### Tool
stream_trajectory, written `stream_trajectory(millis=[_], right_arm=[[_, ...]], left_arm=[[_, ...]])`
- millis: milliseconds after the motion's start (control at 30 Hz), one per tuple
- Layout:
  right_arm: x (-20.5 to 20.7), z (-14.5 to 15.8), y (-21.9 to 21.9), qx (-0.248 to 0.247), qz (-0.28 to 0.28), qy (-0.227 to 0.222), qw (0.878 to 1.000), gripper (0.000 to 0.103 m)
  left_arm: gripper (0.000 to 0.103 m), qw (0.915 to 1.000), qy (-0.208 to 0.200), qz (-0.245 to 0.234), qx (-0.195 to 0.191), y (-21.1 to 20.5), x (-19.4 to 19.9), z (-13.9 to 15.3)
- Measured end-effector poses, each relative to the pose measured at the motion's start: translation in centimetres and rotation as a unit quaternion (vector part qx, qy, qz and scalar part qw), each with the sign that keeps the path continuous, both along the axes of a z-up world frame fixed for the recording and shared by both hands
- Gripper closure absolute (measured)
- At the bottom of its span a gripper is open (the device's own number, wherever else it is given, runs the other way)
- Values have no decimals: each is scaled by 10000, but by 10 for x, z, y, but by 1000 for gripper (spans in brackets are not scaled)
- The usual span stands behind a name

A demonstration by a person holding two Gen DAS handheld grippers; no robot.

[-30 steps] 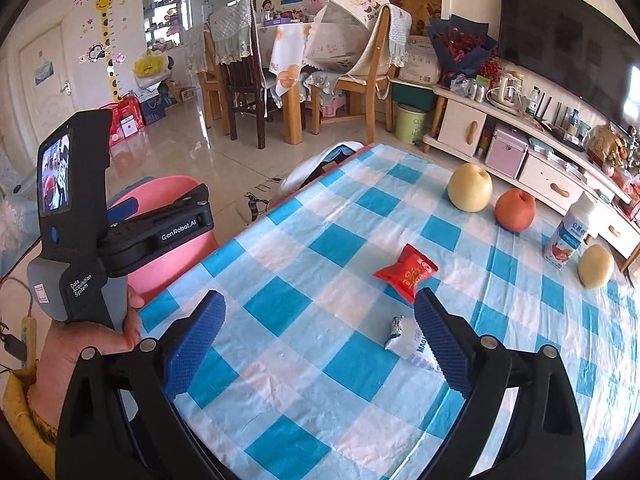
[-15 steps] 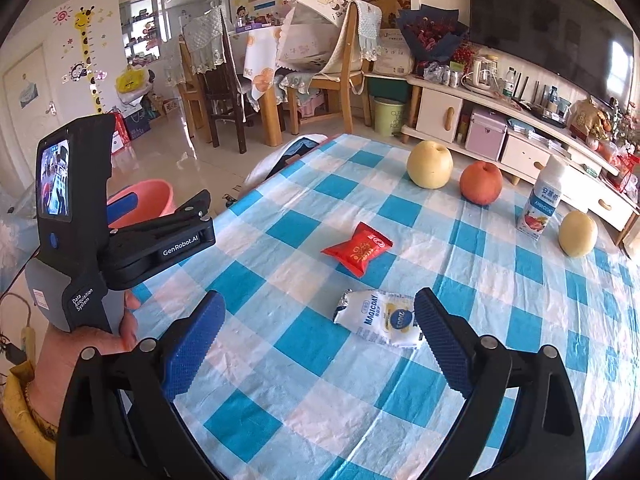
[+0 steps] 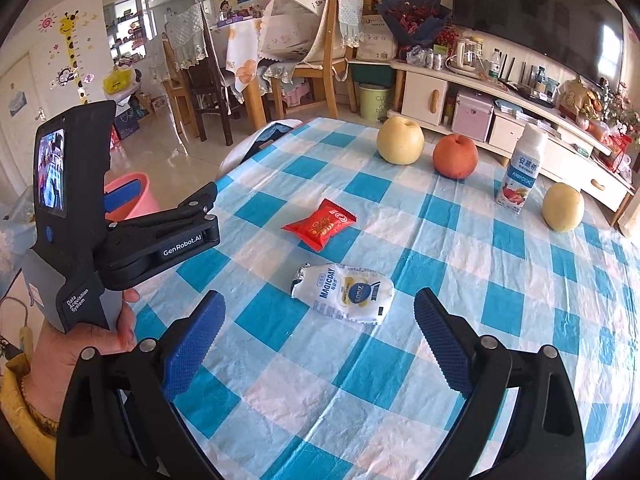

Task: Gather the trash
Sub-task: 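Move both open tools back over the table toward the last items, then grasp the red snack bag with the left tool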

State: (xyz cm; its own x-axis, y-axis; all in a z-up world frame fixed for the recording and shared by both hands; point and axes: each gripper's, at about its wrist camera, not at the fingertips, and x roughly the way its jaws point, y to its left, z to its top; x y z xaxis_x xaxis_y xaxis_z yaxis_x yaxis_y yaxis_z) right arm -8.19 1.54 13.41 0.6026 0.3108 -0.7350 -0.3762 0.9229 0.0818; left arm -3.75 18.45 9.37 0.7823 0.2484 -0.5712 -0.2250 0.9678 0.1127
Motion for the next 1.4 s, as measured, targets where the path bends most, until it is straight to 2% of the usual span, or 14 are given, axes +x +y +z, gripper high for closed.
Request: stream_trajectory(millis=[200, 533, 667, 733, 933, 1167, 1233, 1400], right_arm=[[7, -12, -13, -75, -116, 200, 9997, 9], [26, -26, -19, -144, -145, 507, 9985, 9], [33, -34, -14, -265, -42, 645, 9976, 9], [36, -40, -9, -385, 2, 709, 9967, 9], [47, -60, 5, -661, 236, 799, 9943, 9], [62, -77, 17, -955, 580, 565, 9921, 9], [67, -85, 17, -1038, 727, 531, 9905, 9], [81, -101, 11, -863, 809, 806, 9897, 9]], left_arm=[[4, 9991, 83, -406, 79, -22, 5, -4], [4, 9971, 264, -682, 217, -35, 21, -11], [4, 9963, 355, -773, 111, -31, 30, -12], [4, 9950, 405, -903, -93, -26, 35, -13], [4, 9882, 598, -1342, -423, -19, 47, -19], [4, 9713, 1125, -1944, -785, -36, 73, -40], [4, 9689, 1207, -2006, -798, -42, 81, -45], [4, 9646, 1440, -2082, -746, -58, 98, -60]])
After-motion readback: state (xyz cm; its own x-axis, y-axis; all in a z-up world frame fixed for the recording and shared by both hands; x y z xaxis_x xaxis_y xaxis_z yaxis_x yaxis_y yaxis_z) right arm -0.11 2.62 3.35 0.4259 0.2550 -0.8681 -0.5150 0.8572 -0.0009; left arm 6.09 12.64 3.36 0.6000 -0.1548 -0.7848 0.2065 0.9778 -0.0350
